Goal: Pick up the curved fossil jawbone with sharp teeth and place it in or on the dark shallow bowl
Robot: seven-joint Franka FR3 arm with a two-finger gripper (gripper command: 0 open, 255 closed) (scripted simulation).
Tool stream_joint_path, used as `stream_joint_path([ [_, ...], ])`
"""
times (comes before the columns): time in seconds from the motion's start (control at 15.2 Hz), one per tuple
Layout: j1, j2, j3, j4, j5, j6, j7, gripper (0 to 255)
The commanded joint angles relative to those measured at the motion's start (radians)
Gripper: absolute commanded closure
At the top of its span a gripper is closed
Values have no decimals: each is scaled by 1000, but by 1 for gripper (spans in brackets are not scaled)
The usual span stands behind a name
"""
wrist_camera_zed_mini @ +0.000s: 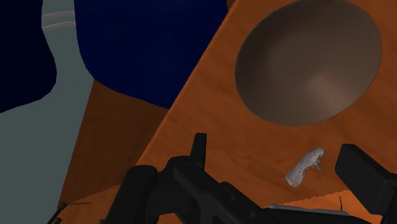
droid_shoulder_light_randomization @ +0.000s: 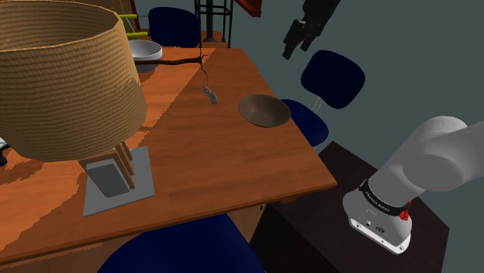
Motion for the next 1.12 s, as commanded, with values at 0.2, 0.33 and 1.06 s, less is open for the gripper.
stream_joint_path([
  [0.2,-3,157,51,30,10,134,88,0],
  [0.33,-5,222,71,48,7,183,125,0],
  [1.06,-3,622,155,252,-86,382,349,0],
])
